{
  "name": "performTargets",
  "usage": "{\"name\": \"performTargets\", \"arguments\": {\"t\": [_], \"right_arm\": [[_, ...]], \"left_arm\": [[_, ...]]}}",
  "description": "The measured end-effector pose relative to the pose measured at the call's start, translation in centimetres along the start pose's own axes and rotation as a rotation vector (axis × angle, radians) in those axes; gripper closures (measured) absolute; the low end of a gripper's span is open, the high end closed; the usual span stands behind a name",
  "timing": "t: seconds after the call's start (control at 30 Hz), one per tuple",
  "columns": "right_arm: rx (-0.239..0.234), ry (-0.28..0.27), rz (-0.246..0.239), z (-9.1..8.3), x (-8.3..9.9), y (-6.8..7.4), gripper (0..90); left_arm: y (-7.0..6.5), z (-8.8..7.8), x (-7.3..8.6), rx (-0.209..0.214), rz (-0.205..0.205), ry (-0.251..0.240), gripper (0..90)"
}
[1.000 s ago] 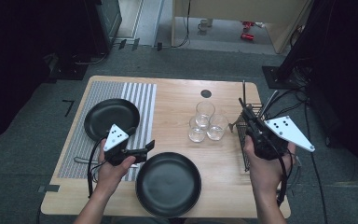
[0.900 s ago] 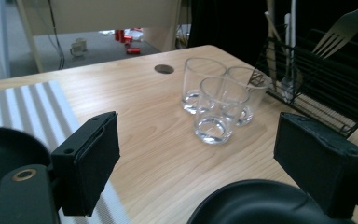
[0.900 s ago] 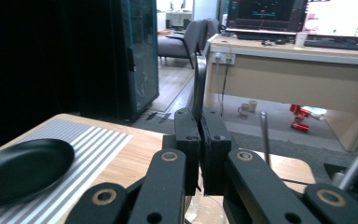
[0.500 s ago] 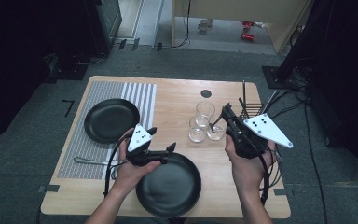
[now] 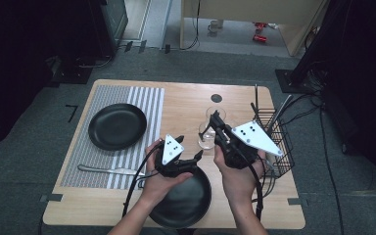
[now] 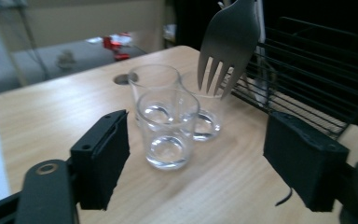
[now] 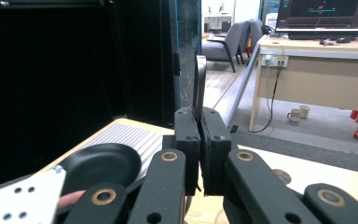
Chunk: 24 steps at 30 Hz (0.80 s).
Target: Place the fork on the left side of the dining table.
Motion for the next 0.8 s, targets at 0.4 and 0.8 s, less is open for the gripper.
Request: {"name": "performTargets", "arguments": {"t": [0.4, 0.8], "right_arm": [[0.021, 0.020, 0.021, 0.4, 0.9, 1.9, 88.8], [0.021, 0.018, 0.046, 0.5, 1.5, 2.0, 88.5]], "left_arm": [[-0.5, 1.3, 0.2, -0.141, 0.008, 0.002, 58.2], [0.1, 1.3, 0.0, -0.135, -0.023, 0.006, 72.9]]}}
Point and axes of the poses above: each handheld gripper's, and its own axes: z roughly forward along the jaws, x roughly out of its underside, y roughly to its left, the point moved 5 cm from there along z, roughly forward along the jaws, and after that the axes turned 9 degrees about x, right-handed, at the moved point
